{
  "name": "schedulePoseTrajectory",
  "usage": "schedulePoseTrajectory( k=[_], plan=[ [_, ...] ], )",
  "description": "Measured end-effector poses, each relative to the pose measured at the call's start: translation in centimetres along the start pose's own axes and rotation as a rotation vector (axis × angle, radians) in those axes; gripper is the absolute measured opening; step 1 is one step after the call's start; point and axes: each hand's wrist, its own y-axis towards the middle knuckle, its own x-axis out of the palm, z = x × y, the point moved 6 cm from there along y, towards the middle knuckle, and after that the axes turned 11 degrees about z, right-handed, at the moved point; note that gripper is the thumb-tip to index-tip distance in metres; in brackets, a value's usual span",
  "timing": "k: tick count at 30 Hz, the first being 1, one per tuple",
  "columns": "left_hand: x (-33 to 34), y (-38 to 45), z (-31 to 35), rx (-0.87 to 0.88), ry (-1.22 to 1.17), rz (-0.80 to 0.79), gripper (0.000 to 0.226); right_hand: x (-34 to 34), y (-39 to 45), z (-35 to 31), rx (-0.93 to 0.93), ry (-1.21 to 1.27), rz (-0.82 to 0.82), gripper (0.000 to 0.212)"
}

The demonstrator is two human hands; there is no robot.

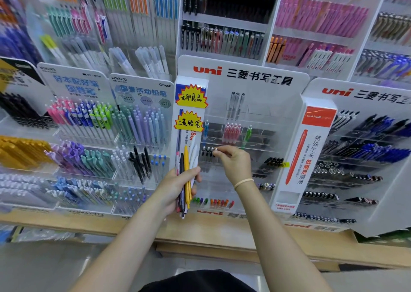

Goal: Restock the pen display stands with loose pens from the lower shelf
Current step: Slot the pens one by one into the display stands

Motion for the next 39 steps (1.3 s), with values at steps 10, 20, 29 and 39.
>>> schedulePoseTrajectory(
  k=[10, 20, 29, 39],
  plan=[
    [0.8, -1.0, -0.1, 0.022, 0.116, -0.113, 0.014, -0.2, -4.3, -3.6, 0.234, 0.246, -0.375, 0.023],
    [0.3, -1.6, -0.8, -0.043, 0.088, -0.078, 0.014, -2.6, -5.9, -2.1, 0.44, 0.427, -0.196, 0.022],
    [-0.3, -2.4, -0.8, -0.037, 0.083, -0.143, 0.023, -3.6, -6.4, -2.4, 0.499, 0.485, -0.119, 0.01],
    [-1.0, -2.0, -0.2, -0.079, -0.179, 0.042, 0.025, -4.6, -7.8, -3.2, 0.521, 0.636, -0.129, 0.012]
  ],
)
